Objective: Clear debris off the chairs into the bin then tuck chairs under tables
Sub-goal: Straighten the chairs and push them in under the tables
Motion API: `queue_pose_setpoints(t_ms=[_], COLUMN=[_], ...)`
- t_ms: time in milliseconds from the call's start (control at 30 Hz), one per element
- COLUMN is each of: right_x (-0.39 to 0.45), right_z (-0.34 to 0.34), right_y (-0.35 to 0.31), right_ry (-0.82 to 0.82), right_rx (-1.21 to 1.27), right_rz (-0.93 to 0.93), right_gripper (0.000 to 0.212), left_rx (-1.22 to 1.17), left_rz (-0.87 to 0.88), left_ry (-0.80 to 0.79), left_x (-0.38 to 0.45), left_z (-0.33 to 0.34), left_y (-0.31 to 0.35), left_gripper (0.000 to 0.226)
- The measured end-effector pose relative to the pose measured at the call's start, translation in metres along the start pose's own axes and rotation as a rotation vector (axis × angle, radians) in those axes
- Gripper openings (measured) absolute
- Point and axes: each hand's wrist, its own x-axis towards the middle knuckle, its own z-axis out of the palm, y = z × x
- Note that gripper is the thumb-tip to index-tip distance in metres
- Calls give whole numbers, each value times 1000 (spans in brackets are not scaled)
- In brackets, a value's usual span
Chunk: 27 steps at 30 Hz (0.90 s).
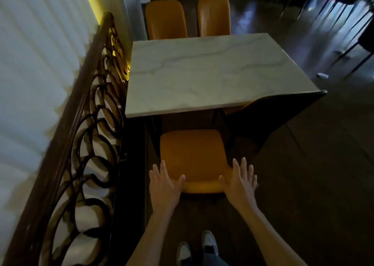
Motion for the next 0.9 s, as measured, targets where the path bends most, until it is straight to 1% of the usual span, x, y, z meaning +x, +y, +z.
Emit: queue_pose_setpoints(t_ms=[67,133,233,333,400,467,500,567,633,700,800,900], right_x=[-9,-13,-13,-14,-14,-12,-11,-9,-9,-8,-4,2], right_z=[8,12,10,12,19,26,29,32,33,33,34,34], right_y=[13,17,13,10,12,14,13,12,10,10,7,6], right_ry=[42,89,88,42,13,-14,-20,-10,5,14,31,29], right_rx=[61,224,625,1081,1313,1476,1519,1552,1573,1597,1613,1615], right_rz=[103,226,474,669,744,788,804,809,788,788,806,771], right_gripper=[84,92,106,112,105,88,83,79,78,80,80,76], left_rx=[-16,-126,-375,-661,-830,-950,-985,-1022,-1062,-1115,-1136,-1195], left_rz=[-78,-167,-310,-571,-729,-796,-814,-850,-902,-935,-936,-907], left_ry=[-30,-2,59,87,124,175,193,203,167,153,183,207], left_x=[-8,-12,-15,-19,-20,-18,-16,-13,-12,-13,-12,-6], left_z=[9,13,17,16,19,24,27,34,35,33,31,33], left_y=[-5,-3,4,18,27,30,30,27,26,28,32,31], left_gripper=[101,105,112,113,110,110,111,113,114,109,106,101])
